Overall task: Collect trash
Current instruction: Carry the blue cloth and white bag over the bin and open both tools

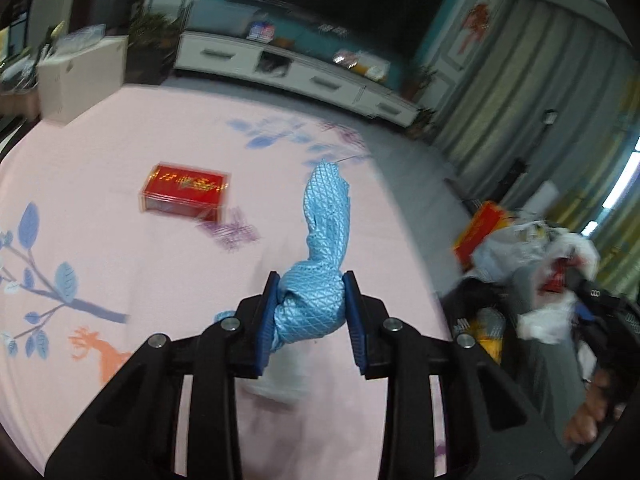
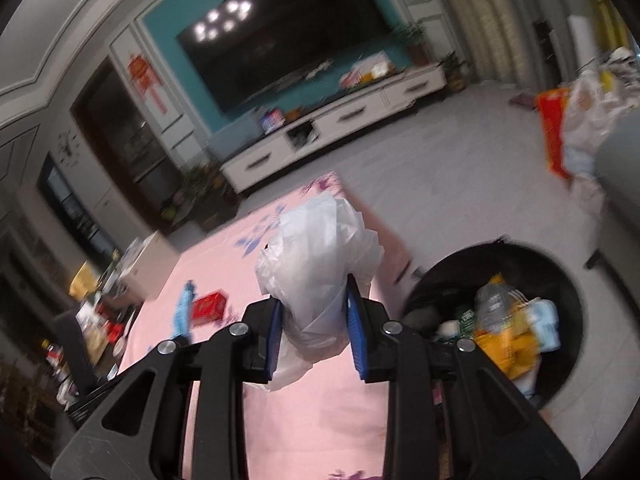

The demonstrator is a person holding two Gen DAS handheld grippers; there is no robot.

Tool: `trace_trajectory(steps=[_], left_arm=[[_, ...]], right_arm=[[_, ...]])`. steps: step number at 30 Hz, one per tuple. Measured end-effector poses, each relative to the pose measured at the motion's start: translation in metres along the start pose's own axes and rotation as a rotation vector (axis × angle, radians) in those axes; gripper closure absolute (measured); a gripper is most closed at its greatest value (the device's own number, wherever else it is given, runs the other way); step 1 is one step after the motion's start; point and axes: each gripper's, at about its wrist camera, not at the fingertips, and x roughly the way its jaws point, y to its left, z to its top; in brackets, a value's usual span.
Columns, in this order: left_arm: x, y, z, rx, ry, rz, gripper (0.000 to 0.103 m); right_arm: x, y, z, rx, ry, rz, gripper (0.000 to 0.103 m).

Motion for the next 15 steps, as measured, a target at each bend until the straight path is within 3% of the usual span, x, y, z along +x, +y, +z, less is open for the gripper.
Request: trace_trajectory(steps=[7, 15], left_arm=[[-0.004, -0.091, -0.017, 0.103, 0.008, -0.157, 0.071], [0.052, -0.186, -0.059, 0.223, 0.147, -0.257, 0.07]], right_arm=[[-0.033, -0.049, 0.008, 0.057, -0.096, -0.138, 0.073], [-0.017, -0.116, 0.003, 0.179, -0.032, -0.264, 0.073]])
